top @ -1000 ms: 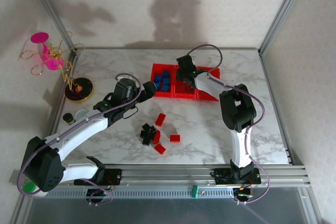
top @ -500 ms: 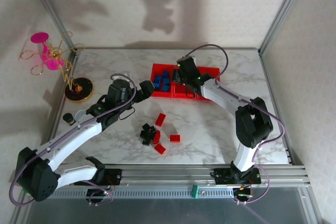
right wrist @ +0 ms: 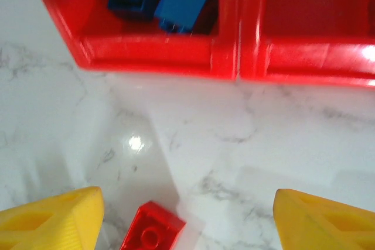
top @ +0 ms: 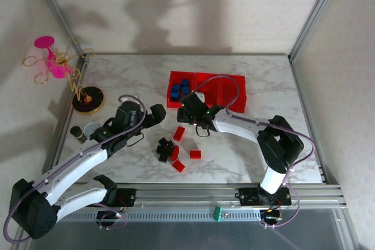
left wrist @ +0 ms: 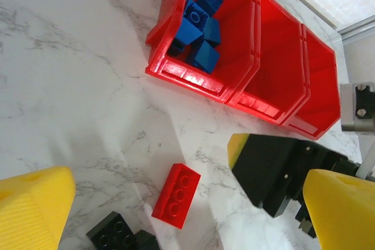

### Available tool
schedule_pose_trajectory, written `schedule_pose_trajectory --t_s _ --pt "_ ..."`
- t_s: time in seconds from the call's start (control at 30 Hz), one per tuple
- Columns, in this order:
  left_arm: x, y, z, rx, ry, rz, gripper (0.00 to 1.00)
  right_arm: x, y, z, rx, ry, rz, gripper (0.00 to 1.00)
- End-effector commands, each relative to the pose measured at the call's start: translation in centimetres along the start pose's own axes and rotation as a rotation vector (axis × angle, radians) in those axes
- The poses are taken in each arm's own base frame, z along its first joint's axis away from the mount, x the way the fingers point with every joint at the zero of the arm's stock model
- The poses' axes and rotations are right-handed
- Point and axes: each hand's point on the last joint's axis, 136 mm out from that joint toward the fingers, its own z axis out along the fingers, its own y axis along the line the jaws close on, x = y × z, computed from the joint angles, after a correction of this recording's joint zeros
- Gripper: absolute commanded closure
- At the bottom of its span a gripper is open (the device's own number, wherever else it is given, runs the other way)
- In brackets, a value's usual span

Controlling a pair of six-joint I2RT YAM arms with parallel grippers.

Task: Sort the legos into containers by color
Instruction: Pick up the lego from the center of the table.

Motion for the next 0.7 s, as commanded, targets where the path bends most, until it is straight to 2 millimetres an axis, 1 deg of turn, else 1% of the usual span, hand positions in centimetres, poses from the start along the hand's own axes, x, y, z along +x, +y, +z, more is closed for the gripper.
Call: schedule_pose_trajectory --t_s 0.0,0.13,0.23,0.3,0.37,0.47,0.67 --pt "0.4 1.5 -0.5 -0.039 -0.006 -0.013 0.0 1.5 1.2 0.5 -0.027 0.017 0.098 0.24" --pt "0.8 2.2 -0.9 -0.043 -0.011 -0.031 0.0 4.1 2.3 1.4 -0.02 0.05 0.121 0.23" --pt "1.2 2.8 -1.0 -0.053 -0.009 -0.038 0.0 5.4 2.9 2.3 -0.014 0.077 0.131 0.24" --pt "1.2 3.1 -1.2 -0.065 -0.013 -0.039 0.0 6.0 3.2 2.7 -0.017 0.084 0.13 0.27" --pt "1.3 3.3 -1.3 -0.073 -0.012 -0.037 0.0 6.4 3.1 3.2 -0.004 0.087 0.129 0.28" --pt "1.6 3.5 -1.3 -0.073 -0.006 -0.041 0.0 7.0 2.7 3.9 0.015 0.097 0.123 0.33" --pt "1.9 3.7 -1.1 -0.072 -0.002 -0.053 0.0 7.4 1.8 4.5 0.069 0.09 0.077 0.4"
